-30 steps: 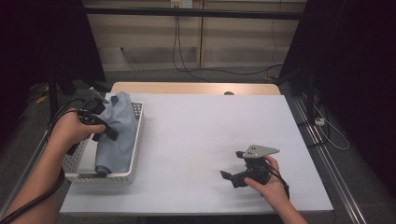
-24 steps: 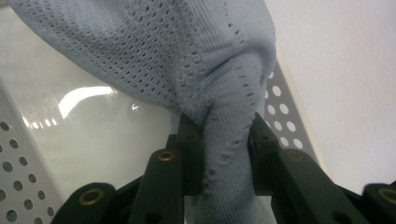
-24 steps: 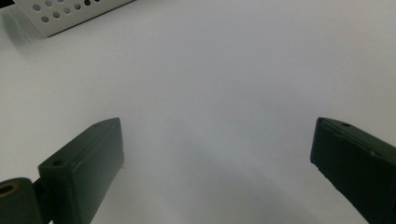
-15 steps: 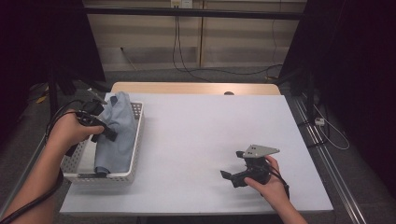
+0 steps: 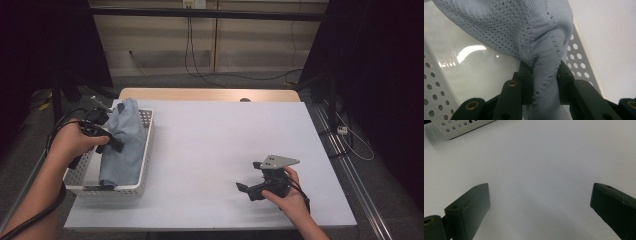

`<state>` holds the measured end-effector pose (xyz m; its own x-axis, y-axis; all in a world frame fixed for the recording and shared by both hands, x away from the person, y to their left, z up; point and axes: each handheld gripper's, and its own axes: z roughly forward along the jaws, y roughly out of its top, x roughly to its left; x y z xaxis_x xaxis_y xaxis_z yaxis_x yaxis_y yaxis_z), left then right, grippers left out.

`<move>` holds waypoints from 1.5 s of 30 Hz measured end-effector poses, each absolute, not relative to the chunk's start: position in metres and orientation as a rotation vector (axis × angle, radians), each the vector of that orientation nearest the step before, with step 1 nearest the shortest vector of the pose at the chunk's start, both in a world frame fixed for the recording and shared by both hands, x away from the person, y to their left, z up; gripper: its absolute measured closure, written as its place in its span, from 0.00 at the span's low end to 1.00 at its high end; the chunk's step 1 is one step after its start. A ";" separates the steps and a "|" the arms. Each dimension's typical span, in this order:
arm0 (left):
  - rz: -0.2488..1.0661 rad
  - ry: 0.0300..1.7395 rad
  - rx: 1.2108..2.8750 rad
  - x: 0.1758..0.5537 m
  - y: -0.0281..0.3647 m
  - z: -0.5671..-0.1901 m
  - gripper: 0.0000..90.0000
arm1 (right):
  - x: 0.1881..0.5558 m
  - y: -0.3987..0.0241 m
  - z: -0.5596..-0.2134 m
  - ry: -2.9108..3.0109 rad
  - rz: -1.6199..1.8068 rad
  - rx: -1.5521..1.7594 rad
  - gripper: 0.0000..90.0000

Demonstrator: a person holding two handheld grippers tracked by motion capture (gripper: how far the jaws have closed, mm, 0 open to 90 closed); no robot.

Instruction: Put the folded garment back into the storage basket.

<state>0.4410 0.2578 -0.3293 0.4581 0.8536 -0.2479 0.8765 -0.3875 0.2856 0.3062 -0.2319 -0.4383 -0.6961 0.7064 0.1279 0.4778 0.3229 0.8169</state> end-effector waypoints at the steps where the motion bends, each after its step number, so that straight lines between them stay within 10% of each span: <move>1: -0.082 1.462 2.339 0.441 0.258 -0.330 0.79 | 0.306 -0.232 -0.438 2.339 1.312 1.073 0.03; 45: 0.014 1.533 2.277 0.445 0.287 -0.339 0.58 | 0.306 -0.232 -0.439 2.345 1.309 1.066 0.03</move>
<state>0.4452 0.2873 -0.3392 0.4002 0.8926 -0.2076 0.8887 -0.3227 0.3257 0.3061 -0.2316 -0.4385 -0.7006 0.7021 0.1270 0.4766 0.3280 0.8157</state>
